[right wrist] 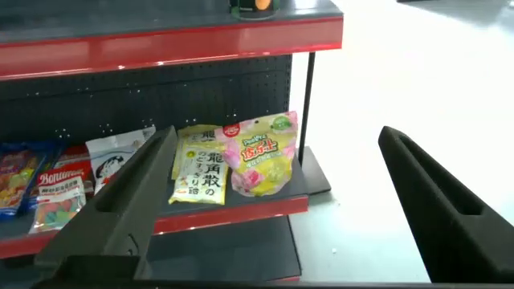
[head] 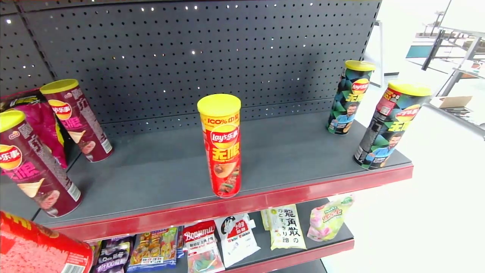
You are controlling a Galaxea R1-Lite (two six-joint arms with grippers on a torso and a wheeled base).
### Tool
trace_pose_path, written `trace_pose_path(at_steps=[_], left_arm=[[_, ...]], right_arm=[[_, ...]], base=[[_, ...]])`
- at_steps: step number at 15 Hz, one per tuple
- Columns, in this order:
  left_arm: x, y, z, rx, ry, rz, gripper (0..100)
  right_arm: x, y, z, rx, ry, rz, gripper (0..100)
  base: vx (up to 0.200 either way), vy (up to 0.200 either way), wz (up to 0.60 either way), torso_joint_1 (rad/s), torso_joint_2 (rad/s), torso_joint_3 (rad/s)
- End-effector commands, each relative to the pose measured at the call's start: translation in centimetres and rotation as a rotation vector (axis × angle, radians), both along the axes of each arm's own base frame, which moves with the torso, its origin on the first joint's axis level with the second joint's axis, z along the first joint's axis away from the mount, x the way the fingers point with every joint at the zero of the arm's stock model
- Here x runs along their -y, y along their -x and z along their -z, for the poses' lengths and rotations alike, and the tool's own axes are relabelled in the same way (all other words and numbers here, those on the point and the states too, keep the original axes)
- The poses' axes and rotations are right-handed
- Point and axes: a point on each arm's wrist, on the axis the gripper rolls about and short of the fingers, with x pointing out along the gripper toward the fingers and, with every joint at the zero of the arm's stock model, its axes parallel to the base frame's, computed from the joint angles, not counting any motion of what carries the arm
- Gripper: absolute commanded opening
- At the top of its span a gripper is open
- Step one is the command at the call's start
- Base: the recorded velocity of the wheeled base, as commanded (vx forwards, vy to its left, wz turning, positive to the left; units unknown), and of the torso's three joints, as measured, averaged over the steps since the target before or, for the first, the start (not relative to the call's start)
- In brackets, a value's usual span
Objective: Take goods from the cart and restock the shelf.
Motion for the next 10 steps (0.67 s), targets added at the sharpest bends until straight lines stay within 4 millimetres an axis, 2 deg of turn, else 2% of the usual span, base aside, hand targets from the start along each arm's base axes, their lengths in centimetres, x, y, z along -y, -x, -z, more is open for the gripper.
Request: trace_pose_path(at_steps=[1, 5, 6, 10], left_arm=[[0.1, -0.9, -0.7, -0.024, -0.004, 0.0, 0], [1.0, -5.1, -1.9, -0.074, 0.05, 0.03, 0], [1.5, -8.2, -2.9, -0.074, 0.058, 0.057, 0], [3.0, -15.5, -3.7, -0.074, 0.064, 0.129, 0]], right_arm=[[0.0, 0.0, 0.0, -0.002, 0.0, -0.001, 100], [0.0, 0.0, 0.0, -0.002, -0.001, -0.001, 100], [0.0, 0.0, 0.0, -0.002, -0.001, -0.001, 100], [0.0, 0.0, 0.0, -0.002, -0.001, -0.001, 100]], base=[[0.0, 0.0, 0.0, 0.0, 0.0, 0.0], [0.0, 0.0, 0.0, 0.0, 0.0, 0.0], [0.0, 0.0, 0.0, 0.0, 0.0, 0.0], [0.0, 0.0, 0.0, 0.0, 0.0, 0.0]])
